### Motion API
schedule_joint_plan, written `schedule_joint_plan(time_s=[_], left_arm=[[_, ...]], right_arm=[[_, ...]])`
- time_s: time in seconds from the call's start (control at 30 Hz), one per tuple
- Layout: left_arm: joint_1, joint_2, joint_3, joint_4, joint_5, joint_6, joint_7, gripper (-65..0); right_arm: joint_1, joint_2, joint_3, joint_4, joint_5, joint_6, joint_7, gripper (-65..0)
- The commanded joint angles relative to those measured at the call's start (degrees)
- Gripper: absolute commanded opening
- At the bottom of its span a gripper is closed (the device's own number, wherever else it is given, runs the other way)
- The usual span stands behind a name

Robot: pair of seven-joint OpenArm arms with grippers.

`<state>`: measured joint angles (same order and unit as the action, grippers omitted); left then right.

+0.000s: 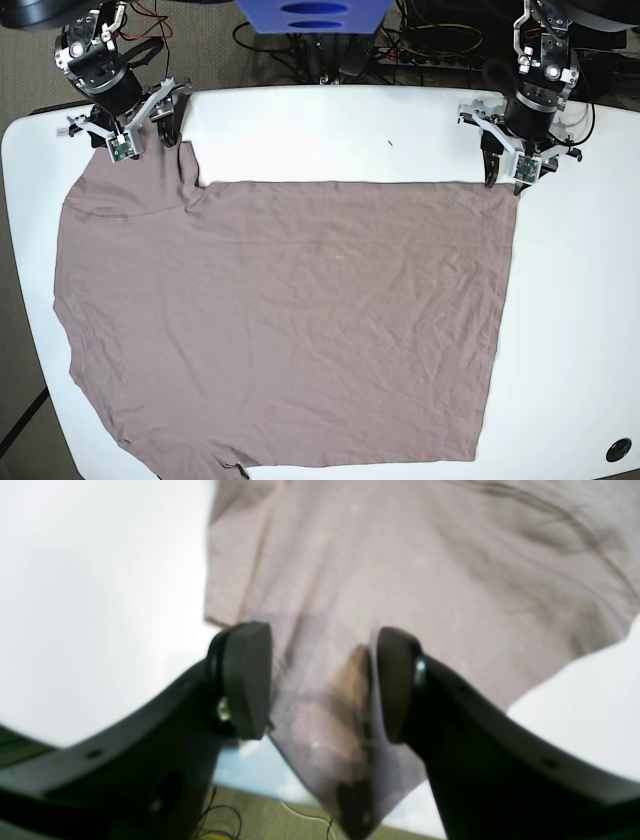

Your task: Fold the T-shirt properly

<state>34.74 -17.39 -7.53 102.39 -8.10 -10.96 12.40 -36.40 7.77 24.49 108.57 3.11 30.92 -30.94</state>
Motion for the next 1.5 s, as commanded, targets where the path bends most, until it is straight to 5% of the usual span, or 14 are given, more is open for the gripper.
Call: schedule_joint_plan(time_s=[0.0,1.47], left_arm=[[0.34,-0.80,0.13,-0.11,0.24,-0.33,0.80,-38.4],[-1.35,-0.69,0.34,0.74,-1.52,-1.32,7.36,-38.2]], right_arm=[[-0.43,0.47,0.39,0.89,-0.03,-0.08,0.54,-32.9],[-0.07,0.35,1.50,-0.09,-0.33,0.12,-0.27,-32.4]])
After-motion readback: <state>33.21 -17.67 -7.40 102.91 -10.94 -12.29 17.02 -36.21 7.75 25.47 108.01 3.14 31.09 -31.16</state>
